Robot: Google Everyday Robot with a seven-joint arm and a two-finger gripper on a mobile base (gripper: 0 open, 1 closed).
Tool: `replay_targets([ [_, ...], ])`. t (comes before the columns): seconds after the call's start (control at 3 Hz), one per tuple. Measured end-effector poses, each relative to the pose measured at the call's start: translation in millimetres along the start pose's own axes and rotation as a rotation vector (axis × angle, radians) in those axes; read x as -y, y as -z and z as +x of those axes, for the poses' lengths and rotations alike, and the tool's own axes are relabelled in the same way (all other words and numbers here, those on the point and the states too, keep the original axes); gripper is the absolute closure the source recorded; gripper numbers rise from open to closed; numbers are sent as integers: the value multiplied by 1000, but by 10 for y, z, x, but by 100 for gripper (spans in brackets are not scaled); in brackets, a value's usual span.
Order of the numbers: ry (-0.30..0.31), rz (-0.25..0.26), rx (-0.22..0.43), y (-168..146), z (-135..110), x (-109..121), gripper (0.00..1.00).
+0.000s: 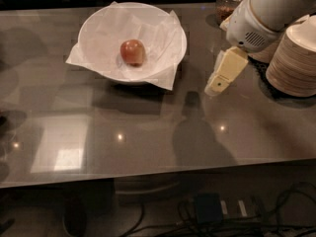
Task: Pick apple from white bowl
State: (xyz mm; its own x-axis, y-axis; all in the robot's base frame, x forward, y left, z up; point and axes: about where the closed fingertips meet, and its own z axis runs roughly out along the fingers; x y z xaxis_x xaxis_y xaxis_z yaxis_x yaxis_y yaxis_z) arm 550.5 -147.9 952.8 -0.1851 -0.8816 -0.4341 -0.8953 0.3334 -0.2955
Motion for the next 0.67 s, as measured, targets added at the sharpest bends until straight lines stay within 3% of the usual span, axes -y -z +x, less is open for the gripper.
replay_targets([
  [0.67,-15,-15,160,-600,-626,441,0],
])
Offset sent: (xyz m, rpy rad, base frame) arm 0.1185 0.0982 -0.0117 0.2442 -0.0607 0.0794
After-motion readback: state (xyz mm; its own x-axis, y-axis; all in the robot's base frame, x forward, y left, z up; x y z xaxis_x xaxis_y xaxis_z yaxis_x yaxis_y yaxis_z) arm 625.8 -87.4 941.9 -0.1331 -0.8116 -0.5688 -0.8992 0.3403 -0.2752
